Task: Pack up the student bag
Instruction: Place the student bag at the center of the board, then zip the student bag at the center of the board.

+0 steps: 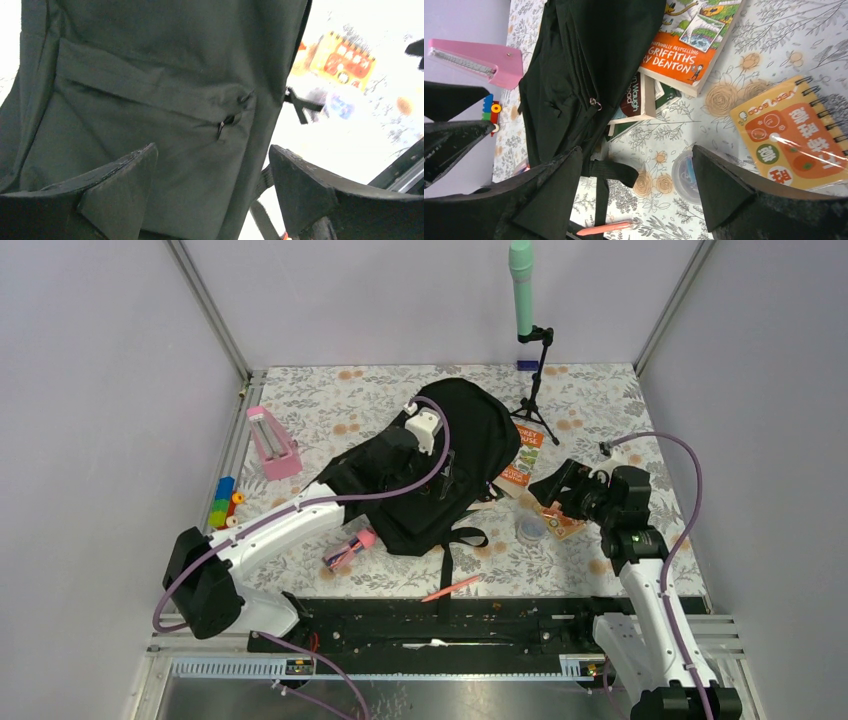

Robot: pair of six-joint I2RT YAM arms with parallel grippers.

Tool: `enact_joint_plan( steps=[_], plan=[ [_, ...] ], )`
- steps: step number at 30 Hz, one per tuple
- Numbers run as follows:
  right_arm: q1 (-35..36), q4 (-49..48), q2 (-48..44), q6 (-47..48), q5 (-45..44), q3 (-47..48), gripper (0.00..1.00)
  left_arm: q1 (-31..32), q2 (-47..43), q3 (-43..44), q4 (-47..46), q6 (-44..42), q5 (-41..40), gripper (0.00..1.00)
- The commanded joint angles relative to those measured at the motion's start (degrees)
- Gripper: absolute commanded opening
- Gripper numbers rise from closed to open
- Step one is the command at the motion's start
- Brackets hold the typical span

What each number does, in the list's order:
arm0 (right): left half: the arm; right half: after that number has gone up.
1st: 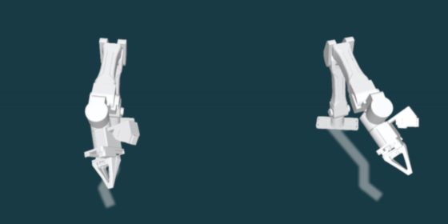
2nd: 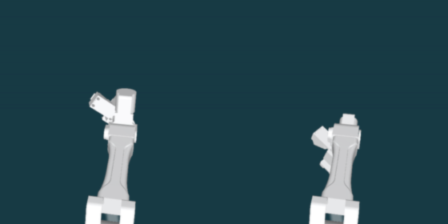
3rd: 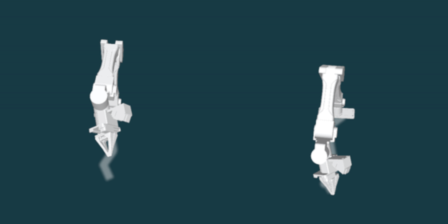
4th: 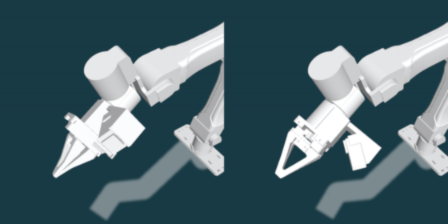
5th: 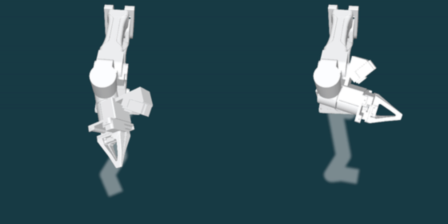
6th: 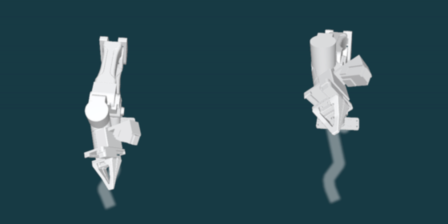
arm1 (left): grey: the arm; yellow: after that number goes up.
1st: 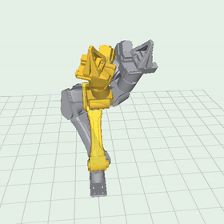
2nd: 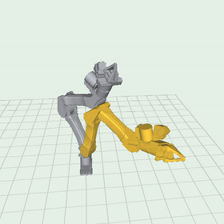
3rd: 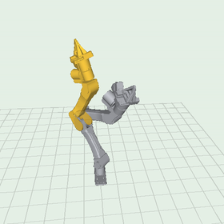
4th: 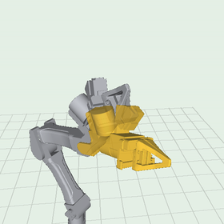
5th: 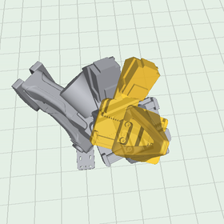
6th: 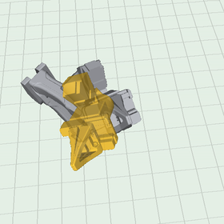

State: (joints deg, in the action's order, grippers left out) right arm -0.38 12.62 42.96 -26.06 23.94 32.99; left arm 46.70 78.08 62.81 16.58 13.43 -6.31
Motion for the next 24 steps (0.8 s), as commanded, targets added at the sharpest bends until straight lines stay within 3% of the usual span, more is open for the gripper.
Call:
enact_joint_plan(
  steps=[1, 8, 24],
  plan=[
    [0.0, -3.5, -1.6, -3.3, 3.8, -2.0, 0.86, 0.2, 1.1, 0.3, -10.4, 4.6, 2.0, 0.86],
    [0.0, -2.9, -1.9, -3.1, 3.1, -1.9, 0.85, 1.8, 5.2, -0.2, -15.2, 8.4, 2.9, 0.84],
    [0.1, -4.7, -0.4, -4.2, 4.0, -2.8, 0.84, 4.0, 13.9, 3.6, -9.5, 11.9, -6.6, 0.52]
  ],
)
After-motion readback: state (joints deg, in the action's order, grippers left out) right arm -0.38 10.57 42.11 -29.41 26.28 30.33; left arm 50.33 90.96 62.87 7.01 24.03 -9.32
